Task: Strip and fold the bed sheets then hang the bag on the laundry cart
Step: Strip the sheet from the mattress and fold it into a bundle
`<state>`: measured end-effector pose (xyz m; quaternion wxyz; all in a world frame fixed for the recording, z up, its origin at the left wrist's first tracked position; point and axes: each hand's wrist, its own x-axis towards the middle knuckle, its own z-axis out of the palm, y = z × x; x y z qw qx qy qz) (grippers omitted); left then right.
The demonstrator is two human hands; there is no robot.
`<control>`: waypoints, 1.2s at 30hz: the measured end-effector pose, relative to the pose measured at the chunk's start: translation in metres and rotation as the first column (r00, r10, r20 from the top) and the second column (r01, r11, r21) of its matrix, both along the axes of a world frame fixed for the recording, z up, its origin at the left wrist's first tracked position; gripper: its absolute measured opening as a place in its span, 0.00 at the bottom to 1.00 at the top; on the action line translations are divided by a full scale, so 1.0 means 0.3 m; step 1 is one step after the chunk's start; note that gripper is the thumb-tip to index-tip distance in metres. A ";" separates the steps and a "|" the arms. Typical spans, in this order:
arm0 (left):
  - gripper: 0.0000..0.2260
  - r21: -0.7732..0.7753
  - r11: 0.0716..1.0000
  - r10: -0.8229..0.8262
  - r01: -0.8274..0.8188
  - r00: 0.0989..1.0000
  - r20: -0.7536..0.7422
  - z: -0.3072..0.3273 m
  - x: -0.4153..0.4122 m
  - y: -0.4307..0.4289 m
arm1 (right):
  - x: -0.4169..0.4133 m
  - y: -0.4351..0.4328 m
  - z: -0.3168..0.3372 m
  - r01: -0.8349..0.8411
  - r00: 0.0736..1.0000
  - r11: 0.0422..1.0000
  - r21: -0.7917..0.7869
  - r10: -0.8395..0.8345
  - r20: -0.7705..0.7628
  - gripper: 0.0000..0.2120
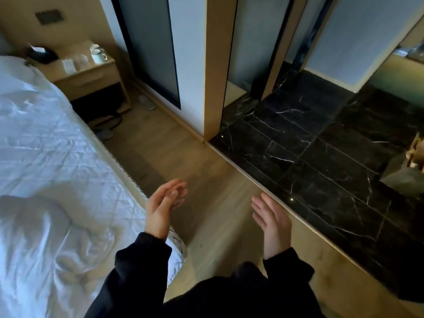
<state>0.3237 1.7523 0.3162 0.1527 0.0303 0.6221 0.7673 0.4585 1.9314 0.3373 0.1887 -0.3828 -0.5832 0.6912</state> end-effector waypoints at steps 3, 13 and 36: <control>0.18 -0.030 0.993 0.117 -0.117 0.993 -0.009 -0.019 -0.164 0.066 | -0.223 0.130 -0.036 -0.083 0.997 0.996 -0.013 0.083 0.000 0.13; 0.23 -0.059 0.786 0.617 -0.616 0.787 0.002 0.008 -0.613 0.193 | -1.118 0.381 -0.038 -0.592 0.803 0.805 0.024 0.592 -0.070 0.10; 0.19 -0.157 -0.030 0.999 -0.987 -0.033 0.016 -0.064 -1.051 -0.284 | -2.154 -0.552 -0.041 -0.983 -0.179 -0.180 -0.030 0.984 -0.015 0.10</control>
